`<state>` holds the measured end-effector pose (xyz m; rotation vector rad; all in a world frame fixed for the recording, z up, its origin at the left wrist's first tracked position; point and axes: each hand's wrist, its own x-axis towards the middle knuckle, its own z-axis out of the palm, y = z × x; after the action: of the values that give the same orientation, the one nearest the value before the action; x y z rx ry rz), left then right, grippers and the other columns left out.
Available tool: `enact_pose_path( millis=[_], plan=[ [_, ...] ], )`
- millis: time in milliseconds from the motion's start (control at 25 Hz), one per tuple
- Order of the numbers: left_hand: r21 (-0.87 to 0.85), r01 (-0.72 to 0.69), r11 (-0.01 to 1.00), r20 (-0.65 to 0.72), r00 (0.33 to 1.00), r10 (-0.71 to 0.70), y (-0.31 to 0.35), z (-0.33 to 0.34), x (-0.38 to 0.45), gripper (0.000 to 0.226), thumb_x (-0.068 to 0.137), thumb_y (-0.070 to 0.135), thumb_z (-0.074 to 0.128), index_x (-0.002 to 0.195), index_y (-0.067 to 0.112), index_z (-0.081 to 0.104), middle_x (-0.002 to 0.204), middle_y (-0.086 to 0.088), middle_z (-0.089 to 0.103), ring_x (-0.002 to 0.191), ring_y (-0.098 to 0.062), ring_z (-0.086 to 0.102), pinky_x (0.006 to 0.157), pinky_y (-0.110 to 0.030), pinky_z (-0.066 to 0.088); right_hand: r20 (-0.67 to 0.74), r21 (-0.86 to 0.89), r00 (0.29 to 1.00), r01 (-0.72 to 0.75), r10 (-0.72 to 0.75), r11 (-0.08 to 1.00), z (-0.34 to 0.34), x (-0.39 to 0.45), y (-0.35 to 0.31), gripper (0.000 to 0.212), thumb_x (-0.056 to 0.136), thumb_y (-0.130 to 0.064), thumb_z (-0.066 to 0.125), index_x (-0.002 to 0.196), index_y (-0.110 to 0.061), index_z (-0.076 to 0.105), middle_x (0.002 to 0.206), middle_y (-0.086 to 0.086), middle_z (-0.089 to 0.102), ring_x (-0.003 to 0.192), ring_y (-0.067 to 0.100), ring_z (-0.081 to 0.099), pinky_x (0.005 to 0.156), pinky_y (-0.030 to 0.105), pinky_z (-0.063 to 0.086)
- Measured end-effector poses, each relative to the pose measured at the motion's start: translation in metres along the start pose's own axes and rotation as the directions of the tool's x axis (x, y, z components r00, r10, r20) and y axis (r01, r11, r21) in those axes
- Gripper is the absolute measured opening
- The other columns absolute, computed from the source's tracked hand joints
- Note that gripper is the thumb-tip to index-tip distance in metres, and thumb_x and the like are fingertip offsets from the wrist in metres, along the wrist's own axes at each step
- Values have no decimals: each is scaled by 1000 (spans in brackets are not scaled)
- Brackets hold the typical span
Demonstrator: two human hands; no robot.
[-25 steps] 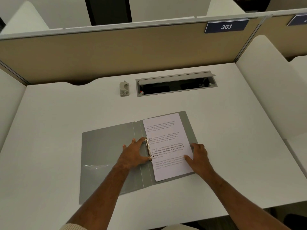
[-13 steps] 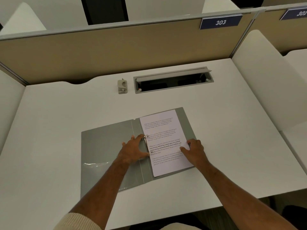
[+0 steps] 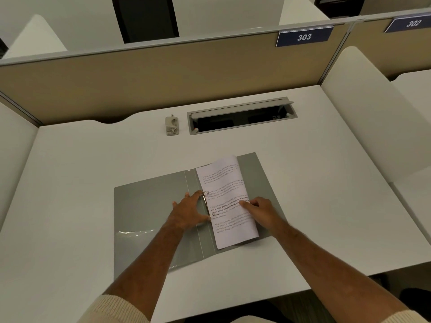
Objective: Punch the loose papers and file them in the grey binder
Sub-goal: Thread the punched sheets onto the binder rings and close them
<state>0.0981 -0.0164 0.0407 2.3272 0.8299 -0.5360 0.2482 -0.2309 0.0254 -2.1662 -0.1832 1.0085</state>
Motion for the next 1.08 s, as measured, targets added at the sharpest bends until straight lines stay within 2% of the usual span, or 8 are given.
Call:
enact_pose_path(
  millis=[120, 240, 440, 560, 640, 720, 880, 1080],
  plan=[
    [23, 6, 1000, -1, 1000, -6, 0, 1, 1, 104, 77, 58, 81, 159, 30, 24, 166, -18, 28, 154, -33, 26, 125, -61, 11, 82, 191, 997, -18, 3, 981, 4, -7, -8, 48, 86, -53, 73, 97, -7, 65, 98, 6, 77, 93, 22, 74, 85, 37, 60],
    [22, -1, 1000, -3, 1000, 1, 1, 4, -1, 102, 80, 56, 79, 160, 29, 21, 167, -18, 25, 157, -31, 16, 124, -61, 6, 194, 365, 980, -40, -35, 930, 2, -19, -17, 26, 91, -36, 74, 101, -13, 67, 104, 7, 78, 92, 18, 76, 83, 31, 60],
    [-19, -10, 1000, 38, 999, 11, -2, 3, -5, 103, 87, 41, 77, 164, 27, 9, 170, -13, 19, 159, -29, 5, 125, -59, 4, 79, 429, 996, 9, -47, 903, 3, -21, -17, 41, 84, -28, 82, 115, -11, 60, 109, 5, 76, 88, 16, 77, 70, 28, 61],
    [-98, 2, 995, 6, 1000, -2, -6, 3, -9, 95, 93, 25, 69, 165, 23, 7, 170, -7, 22, 158, -26, 16, 127, -51, 14, -2, 305, 993, 114, -119, 946, 0, -24, -24, 44, 82, -28, 85, 113, -16, 57, 110, 0, 74, 90, 14, 75, 71, 29, 63],
    [-267, -45, 963, -135, 991, 9, 0, 0, -18, 73, 95, 27, 68, 158, 22, 31, 160, -1, 42, 147, -21, 40, 119, -40, 36, -6, 170, 982, 188, -189, 967, 1, -27, -33, 44, 82, -31, 84, 114, -19, 56, 112, -4, 71, 93, 13, 72, 74, 29, 61],
    [-490, -87, 867, -252, 967, -45, 17, -6, -28, 39, 96, 36, 68, 132, 24, 58, 136, 4, 64, 124, -15, 60, 99, -32, 50, 21, -6, 961, 275, -275, 961, 5, -34, -43, 43, 84, -37, 80, 115, -23, 54, 109, -10, 66, 90, 7, 67, 70, 23, 57],
    [-881, -16, 472, -94, 986, -141, 56, -22, -49, 38, 96, 55, 62, 112, 21, 69, 113, 5, 75, 99, -15, 74, 85, -35, 63, 35, -354, 892, 433, -451, 829, 21, -50, -58, 42, 89, -48, 71, 120, -24, 55, 114, -6, 62, 89, 9, 60, 75, 21, 50],
    [-926, 23, 378, -63, 975, -212, 63, -17, -59, 32, 98, 44, 65, 113, 16, 67, 106, -2, 76, 82, -17, 79, 68, -27, 63, 86, -444, 850, 500, -520, 743, 39, -58, -60, 43, 94, -49, 65, 127, -24, 54, 124, -4, 62, 97, 16, 66, 79, 16, 47]
  ],
)
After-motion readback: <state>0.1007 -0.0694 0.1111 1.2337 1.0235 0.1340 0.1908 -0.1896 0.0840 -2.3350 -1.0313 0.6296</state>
